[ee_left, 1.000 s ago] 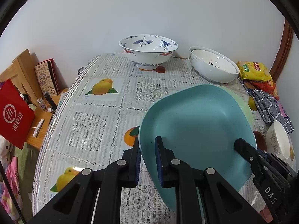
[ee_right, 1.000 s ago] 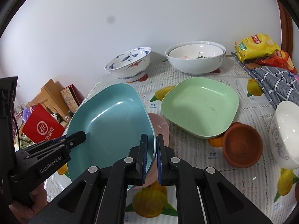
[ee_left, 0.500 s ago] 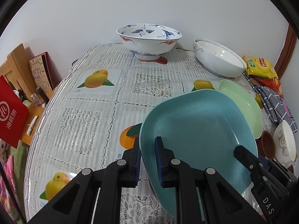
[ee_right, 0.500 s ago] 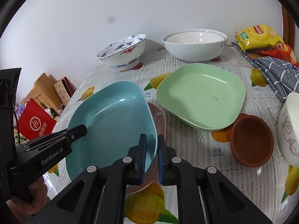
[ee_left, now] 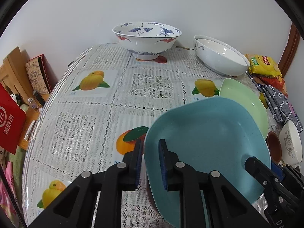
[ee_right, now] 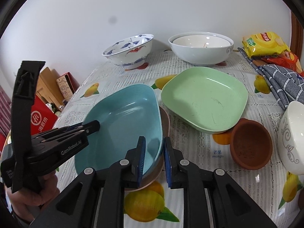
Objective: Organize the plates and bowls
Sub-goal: 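Lower the light-blue plate onto the cloth and open both tools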
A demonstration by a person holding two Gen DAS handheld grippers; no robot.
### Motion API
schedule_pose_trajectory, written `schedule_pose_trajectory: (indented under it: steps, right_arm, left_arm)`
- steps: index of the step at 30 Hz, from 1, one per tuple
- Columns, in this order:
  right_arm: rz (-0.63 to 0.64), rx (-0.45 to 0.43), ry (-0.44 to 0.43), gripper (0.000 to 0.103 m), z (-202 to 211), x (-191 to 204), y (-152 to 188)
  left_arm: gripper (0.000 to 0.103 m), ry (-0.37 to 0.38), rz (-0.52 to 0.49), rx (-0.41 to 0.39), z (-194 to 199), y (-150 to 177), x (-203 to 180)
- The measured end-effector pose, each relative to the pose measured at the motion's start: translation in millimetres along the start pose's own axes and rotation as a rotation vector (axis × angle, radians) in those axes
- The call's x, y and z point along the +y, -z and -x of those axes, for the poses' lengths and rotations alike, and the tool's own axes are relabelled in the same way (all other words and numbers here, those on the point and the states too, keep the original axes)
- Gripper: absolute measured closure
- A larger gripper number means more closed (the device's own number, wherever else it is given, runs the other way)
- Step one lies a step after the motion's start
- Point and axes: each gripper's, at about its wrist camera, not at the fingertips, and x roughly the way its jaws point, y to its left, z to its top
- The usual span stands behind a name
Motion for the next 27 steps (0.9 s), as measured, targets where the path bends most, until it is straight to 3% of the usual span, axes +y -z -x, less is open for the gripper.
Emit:
schedule_pose_trajectory:
  steps: [2, 8, 12, 16, 27]
  right_arm:
    - [0.009, 0.001, -0.001, 0.077, 2, 2, 1]
    - [0.019, 0.036, -0.011, 0.075, 1, 4, 4]
    - [0.058, 0.075, -0.049, 0.063, 1, 13, 9]
    - [0.041, 0.107, -0.095, 0.061, 1, 16, 14]
    - [-0.077, -0.021, 0.028, 0.06, 73, -21, -3]
  left_arm:
    - [0.07, -0.01, -0.012, -0.01, 5, 0, -2]
    - [0.07, -0.016, -0.033, -0.019, 22, 2, -3]
    - [0.07, -0.025, -0.046, -0.019, 32, 5, -2]
    - [0.064, -0.024, -0.045, -0.022, 43, 8, -1]
    - [0.056, 0.009, -0.082, -0.075, 89, 2, -20]
